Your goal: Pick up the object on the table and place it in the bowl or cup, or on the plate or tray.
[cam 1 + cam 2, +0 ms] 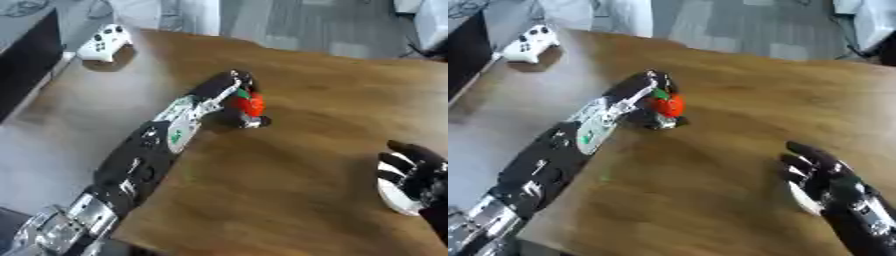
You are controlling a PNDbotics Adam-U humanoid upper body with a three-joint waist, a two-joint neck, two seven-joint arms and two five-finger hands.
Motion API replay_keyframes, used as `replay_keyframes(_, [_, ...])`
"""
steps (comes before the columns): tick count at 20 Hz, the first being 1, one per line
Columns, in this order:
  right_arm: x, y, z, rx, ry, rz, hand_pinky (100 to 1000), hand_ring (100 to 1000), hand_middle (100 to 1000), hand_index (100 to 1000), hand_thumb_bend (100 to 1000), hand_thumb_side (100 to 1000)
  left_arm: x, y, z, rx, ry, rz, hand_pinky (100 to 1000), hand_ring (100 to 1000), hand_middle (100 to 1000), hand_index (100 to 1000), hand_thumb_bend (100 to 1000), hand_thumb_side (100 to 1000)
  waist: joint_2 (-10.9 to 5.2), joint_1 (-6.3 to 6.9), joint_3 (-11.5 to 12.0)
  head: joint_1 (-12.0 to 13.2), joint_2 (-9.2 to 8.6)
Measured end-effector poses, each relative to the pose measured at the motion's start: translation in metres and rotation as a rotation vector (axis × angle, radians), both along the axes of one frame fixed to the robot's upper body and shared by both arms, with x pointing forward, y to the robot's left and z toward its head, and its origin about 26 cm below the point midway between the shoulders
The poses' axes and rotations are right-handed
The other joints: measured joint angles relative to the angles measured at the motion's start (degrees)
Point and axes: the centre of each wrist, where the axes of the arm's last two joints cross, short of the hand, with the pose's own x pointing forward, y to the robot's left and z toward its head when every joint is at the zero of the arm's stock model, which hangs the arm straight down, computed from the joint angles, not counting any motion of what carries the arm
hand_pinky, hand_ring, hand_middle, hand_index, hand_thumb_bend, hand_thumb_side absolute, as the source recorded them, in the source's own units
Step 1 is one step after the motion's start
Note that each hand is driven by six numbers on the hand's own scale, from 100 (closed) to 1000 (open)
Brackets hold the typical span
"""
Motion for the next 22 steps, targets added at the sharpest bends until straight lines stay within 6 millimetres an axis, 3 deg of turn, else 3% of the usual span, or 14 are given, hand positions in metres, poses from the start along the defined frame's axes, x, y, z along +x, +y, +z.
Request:
replay_keyframes(2, [0.0,0.0,0.001,-0.001,-0.001,0.002,943,991,1000,1000,100,804,0.0,-0.002,-0.002,0.015,-0.001,-0.004,675,521,551,709,590,666,0.15,-0.02,-0.1,0.5,-0.43])
replay_keyframes(4, [0.001,0.0,0.001,-0.001,-0.002,0.004,943,991,1000,1000,100,801,0.0,-0.004,-0.004,0.026,-0.003,-0.009,645,491,519,694,557,544,0.23,-0.04,-0.2,0.7,-0.74])
replay_keyframes(5, [0.001,0.0,0.001,-0.002,-0.002,0.005,943,991,1000,1000,100,803,0.0,-0.005,-0.005,0.033,-0.002,-0.01,586,418,468,669,518,416,0.23,-0.06,-0.2,0.7,-0.96])
replay_keyframes(6, [0.0,0.001,0.002,-0.002,-0.004,0.005,943,991,1000,1000,100,803,0.0,-0.006,-0.006,0.039,-0.001,-0.012,572,393,455,658,504,370,0.23,-0.07,-0.2,0.8,-1.04])
replay_keyframes(9, [0.0,0.001,0.003,-0.001,-0.007,0.006,944,992,1000,1000,100,803,0.0,-0.007,-0.007,0.044,-0.007,-0.011,489,281,350,555,388,100,0.24,-0.08,-0.2,0.8,-1.17])
replay_keyframes(12, [0.001,0.001,0.003,-0.001,-0.01,0.007,944,992,1000,1000,100,803,0.001,-0.011,-0.006,0.047,-0.02,-0.007,390,214,220,388,211,100,0.25,-0.09,-0.3,1.1,-1.51])
replay_keyframes(13, [0.001,0.001,0.004,-0.001,-0.01,0.008,944,992,1000,1000,100,803,0.001,-0.012,-0.007,0.047,-0.028,-0.005,247,132,110,273,128,100,0.25,-0.09,-0.3,1.2,-1.51])
replay_keyframes(14, [0.001,0.001,0.004,-0.001,-0.01,0.008,944,992,1000,1000,100,803,0.001,-0.013,-0.006,0.049,-0.039,-0.001,131,100,100,213,100,100,0.26,-0.09,-0.4,1.2,-1.52])
replay_keyframes(16, [0.001,0.001,0.004,-0.002,-0.011,0.008,944,992,1000,1000,100,804,0.0,-0.015,-0.006,0.053,-0.065,0.005,100,100,100,150,129,100,0.32,-0.09,-0.4,1.2,-1.52])
replay_keyframes(22, [0.001,0.001,0.004,-0.002,-0.014,0.01,945,992,1000,1000,100,804,-0.001,-0.026,-0.007,0.088,-0.112,-0.021,100,100,100,140,122,100,0.32,-0.09,-0.4,1.4,-1.53])
